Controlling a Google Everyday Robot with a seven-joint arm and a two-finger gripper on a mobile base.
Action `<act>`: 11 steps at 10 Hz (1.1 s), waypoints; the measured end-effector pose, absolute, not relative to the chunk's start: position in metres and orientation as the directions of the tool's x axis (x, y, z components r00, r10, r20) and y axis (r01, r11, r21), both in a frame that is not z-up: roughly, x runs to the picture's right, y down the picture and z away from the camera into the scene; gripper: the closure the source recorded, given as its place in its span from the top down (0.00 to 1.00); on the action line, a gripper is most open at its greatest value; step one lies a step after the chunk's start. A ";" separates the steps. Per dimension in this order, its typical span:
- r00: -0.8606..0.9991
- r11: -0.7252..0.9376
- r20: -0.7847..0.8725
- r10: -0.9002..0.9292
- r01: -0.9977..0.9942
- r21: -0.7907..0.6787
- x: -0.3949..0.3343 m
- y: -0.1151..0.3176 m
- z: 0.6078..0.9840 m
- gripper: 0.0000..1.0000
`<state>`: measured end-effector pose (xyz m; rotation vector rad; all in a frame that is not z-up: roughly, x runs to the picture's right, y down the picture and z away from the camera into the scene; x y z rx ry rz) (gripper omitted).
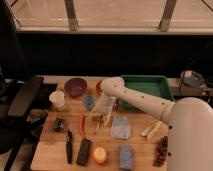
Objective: Place fork in metal cup
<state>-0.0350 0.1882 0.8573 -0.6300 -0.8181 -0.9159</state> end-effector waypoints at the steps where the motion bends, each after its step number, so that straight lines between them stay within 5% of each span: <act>1: 0.365 0.476 0.829 -0.425 0.869 -0.139 -0.029 0.193 0.859 0.47; 6: 0.359 0.462 0.829 -0.429 0.876 -0.140 -0.029 0.195 0.859 0.02; 11: 0.356 0.451 0.832 -0.426 0.880 -0.146 -0.031 0.199 0.860 0.00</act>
